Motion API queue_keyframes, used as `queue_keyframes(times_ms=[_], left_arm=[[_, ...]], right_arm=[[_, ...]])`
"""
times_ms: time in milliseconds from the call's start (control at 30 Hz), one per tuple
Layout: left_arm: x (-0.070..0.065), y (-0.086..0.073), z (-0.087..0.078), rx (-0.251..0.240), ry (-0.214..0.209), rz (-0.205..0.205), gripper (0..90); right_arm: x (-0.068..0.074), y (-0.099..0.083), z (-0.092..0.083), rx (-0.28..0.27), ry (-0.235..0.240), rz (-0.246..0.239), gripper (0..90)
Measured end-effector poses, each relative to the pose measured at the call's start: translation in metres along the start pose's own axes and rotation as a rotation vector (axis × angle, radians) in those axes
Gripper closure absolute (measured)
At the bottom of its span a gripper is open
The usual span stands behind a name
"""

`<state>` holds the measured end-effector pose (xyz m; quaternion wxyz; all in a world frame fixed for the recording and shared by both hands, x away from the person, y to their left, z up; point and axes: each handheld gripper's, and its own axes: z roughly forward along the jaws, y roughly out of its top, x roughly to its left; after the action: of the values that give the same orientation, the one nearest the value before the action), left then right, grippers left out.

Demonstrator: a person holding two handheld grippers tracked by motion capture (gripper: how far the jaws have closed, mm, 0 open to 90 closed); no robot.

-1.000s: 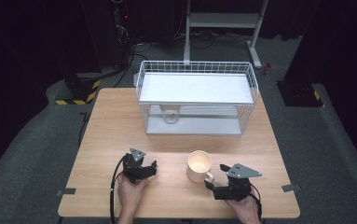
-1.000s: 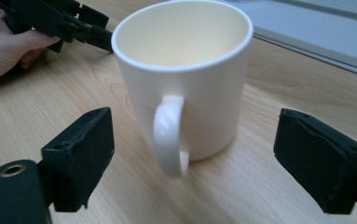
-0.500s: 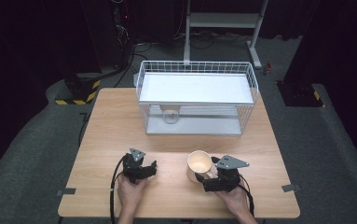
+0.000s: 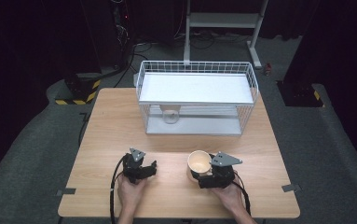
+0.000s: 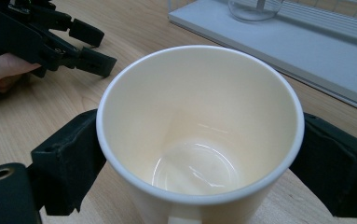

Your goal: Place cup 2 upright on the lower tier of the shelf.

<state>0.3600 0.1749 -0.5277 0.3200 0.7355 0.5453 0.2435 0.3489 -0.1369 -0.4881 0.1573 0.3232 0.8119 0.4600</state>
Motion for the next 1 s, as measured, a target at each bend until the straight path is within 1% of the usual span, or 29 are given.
queue_keyframes(times_ms=[200,300,467,533,900,1000], left_arm=[[0.0000,0.0000,0.0000,0.000,0.000,0.000,20.9],[0.0000,0.0000,0.0000,0.000,0.000,0.000,20.8],[-0.0003,-0.0001,0.0000,-0.001,0.000,-0.005,20.9],[0.0000,0.0000,0.0000,0.000,0.001,0.000,21.0],[-0.0001,-0.0001,-0.0001,-0.001,0.002,-0.003,21.2],[-0.0001,-0.0001,0.0000,-0.002,0.002,-0.005,21.2]], right_arm=[[0.0003,0.0001,0.0020,0.003,-0.005,-0.019,9.1],[0.0010,0.0002,0.0025,0.004,-0.013,-0.038,9.6],[0.0015,0.0013,0.0017,0.015,-0.015,-0.041,10.0],[0.0015,0.0012,0.0017,0.014,-0.015,-0.043,10.0],[-0.0001,0.0010,0.0011,0.009,-0.020,-0.032,10.1],[-0.0029,0.0012,0.0003,0.003,-0.024,-0.015,10.2]])
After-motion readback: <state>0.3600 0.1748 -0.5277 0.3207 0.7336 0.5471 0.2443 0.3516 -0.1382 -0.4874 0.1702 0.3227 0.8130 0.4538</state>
